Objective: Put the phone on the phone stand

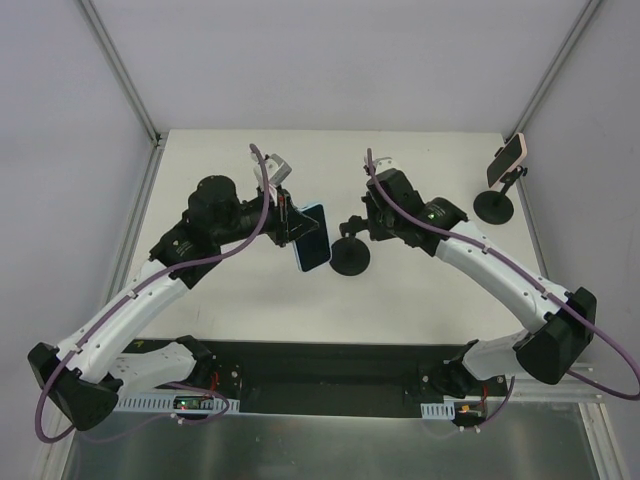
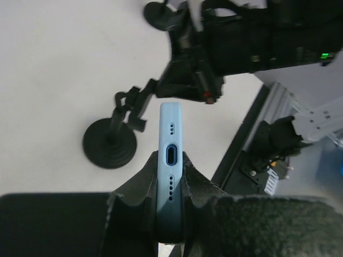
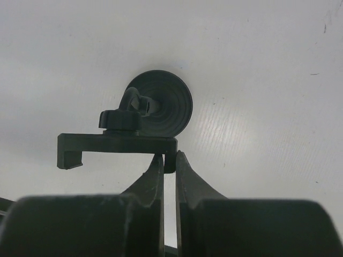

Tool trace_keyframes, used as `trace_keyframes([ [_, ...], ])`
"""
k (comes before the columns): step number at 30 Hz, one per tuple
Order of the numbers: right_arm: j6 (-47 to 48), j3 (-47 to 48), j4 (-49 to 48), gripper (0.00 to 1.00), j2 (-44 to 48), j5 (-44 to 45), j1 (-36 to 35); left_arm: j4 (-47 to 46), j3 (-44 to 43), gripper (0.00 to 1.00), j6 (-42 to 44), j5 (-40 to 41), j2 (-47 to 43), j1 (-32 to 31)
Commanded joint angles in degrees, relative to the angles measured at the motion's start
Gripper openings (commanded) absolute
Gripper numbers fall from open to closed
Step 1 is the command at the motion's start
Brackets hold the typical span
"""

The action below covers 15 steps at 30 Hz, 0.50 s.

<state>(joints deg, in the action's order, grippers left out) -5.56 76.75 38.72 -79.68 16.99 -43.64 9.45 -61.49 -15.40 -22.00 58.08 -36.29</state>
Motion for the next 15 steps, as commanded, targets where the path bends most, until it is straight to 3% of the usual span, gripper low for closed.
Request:
trace_keyframes([
  [1,5.1,-1.2,-4.5,0.01,3.1,-3.5,-0.2,-16.4,-1.3,0.0,-0.2,-17.6,0.7,0.0],
  [5,9.2,-1.2,-4.4,0.01,3.0,-4.4,0.1,-18.5,-1.1,0.0,-1.6,-17.6,2.5,-0.1],
  [10,9.3,-0.6,-4.2,0.01,2.0,-12.3,1.4,-23.7,0.3,0.0,-0.1,-20.4,4.0,-0.6],
  [15,11.3,-0.3,-4.3,0.01,1.7,-18.7,1.6,-39.5,7.2,0.0,6.9,-26.2,4.3,-2.2],
])
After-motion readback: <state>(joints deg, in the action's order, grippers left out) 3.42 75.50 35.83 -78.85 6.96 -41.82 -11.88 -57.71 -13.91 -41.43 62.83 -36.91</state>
